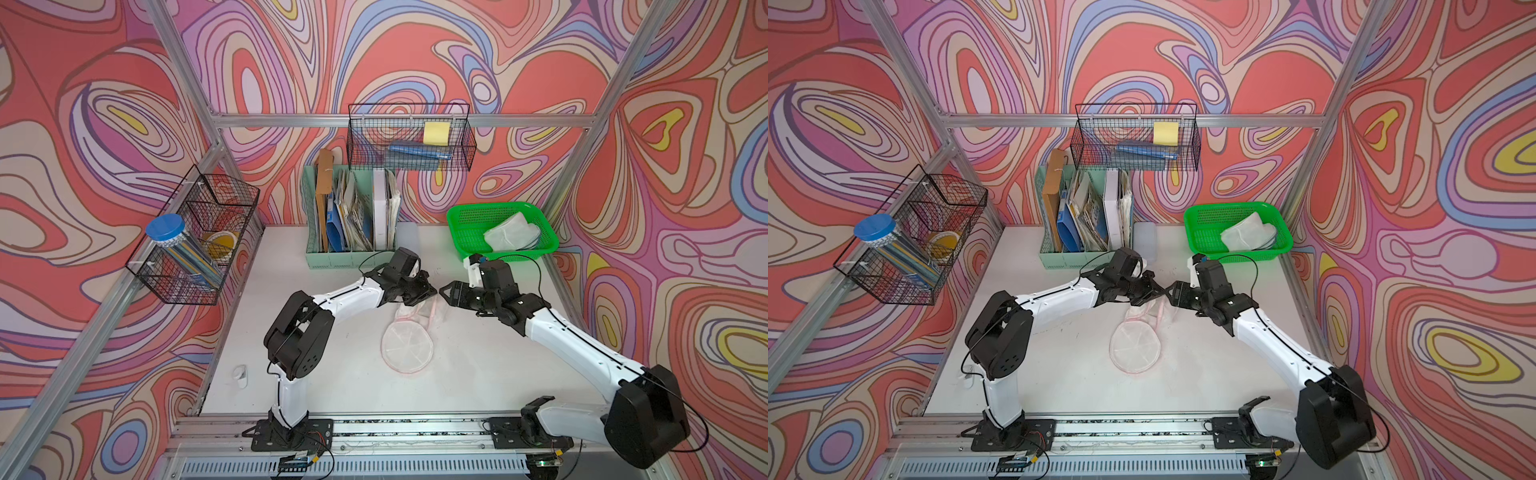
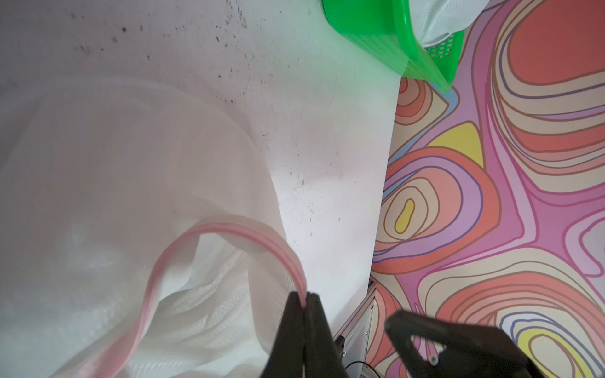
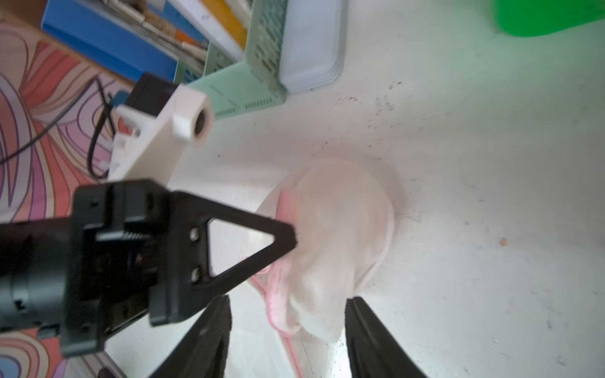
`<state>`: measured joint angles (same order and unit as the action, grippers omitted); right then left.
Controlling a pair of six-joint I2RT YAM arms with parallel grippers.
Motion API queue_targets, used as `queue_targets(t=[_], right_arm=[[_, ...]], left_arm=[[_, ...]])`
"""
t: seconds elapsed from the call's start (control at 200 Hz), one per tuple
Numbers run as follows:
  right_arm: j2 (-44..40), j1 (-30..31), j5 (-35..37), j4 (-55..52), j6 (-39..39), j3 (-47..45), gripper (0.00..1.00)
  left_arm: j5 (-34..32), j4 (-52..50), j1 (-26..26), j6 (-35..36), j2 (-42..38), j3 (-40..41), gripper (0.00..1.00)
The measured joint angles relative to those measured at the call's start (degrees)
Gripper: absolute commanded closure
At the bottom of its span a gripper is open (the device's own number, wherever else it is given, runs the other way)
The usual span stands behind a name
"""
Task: Turn the laundry bag inside out
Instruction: Turn over the laundry bag at the center of the board.
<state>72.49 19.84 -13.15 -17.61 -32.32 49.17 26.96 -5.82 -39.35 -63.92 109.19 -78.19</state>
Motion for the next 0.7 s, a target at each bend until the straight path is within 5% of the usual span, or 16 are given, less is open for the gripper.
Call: queue_targets(t=[0.29, 0.54, 0.616, 0.701], right_arm=[[16.92, -5.49, -7.23, 7.67, -9.73, -2.51, 0.50], [18.71, -5.64, -11.17, 14.34, -14.88, -7.19, 0.51], [18.80, -5.73, -12.46, 17.25, -16.48, -9.64, 0.61], [19.76, -5.88, -14.16, 20.79, -18.18, -11.67, 0.97]], left_arm=[[1.42, -3.48, -0.09, 2.91, -3.96, 0.02, 1.00], [1.57, -5.18, -0.09, 3.91, -4.31, 0.02, 1.00], [1.68, -5.33, -0.09, 3.96, -4.31, 0.02, 1.00], [1.86, -5.40, -0.09, 3.96, -4.31, 0.02, 1.00]])
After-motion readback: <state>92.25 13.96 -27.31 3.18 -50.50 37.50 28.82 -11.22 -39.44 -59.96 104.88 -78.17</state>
